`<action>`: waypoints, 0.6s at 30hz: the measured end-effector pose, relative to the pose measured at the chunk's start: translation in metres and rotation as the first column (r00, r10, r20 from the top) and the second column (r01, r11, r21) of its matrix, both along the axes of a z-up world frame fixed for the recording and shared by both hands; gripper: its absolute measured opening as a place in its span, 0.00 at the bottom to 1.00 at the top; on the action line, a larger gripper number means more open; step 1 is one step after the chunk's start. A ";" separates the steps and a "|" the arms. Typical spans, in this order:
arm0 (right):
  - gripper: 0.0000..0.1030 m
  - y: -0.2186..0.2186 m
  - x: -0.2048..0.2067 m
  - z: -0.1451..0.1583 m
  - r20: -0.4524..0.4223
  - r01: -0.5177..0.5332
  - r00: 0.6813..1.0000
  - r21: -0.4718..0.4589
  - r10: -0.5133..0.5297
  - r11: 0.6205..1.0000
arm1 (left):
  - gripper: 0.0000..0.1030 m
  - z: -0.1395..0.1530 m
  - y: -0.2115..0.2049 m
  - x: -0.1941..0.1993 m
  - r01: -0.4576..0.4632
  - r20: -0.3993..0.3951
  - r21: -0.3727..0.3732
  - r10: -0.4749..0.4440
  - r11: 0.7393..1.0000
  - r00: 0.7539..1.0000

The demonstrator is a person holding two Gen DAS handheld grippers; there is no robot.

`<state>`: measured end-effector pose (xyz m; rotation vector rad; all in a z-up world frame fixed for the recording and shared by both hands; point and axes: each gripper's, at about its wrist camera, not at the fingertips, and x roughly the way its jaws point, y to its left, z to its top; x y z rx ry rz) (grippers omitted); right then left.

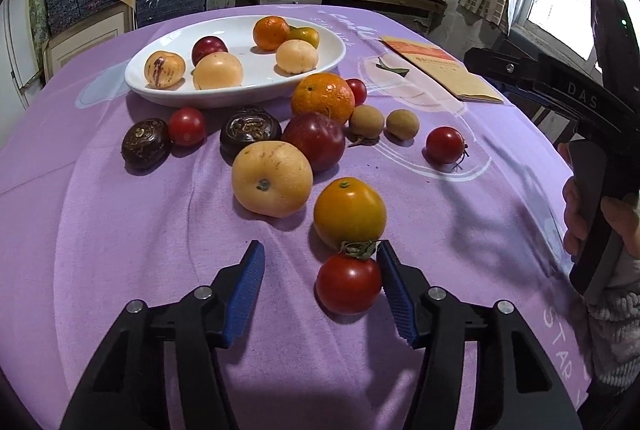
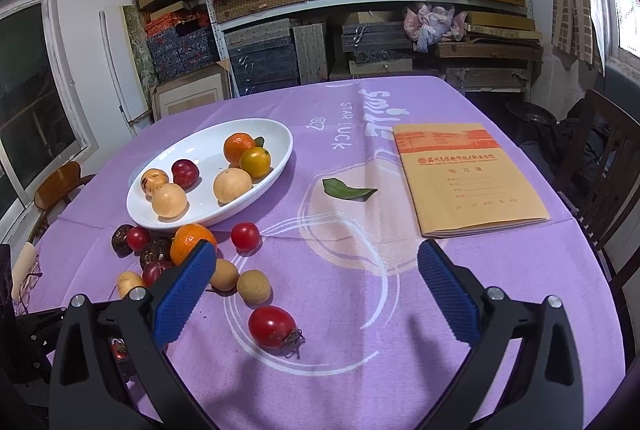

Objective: Organize fruits
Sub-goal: 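Move the left gripper to a stemmed red tomato and close on it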

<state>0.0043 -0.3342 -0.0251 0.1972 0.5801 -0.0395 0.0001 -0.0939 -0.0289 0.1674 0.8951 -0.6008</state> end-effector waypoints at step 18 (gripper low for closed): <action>0.96 -0.001 -0.001 -0.001 -0.007 -0.004 1.000 -0.006 0.003 1.000 | 0.52 -0.002 -0.023 -0.014 0.105 -0.001 0.034 -0.105 0.994 0.994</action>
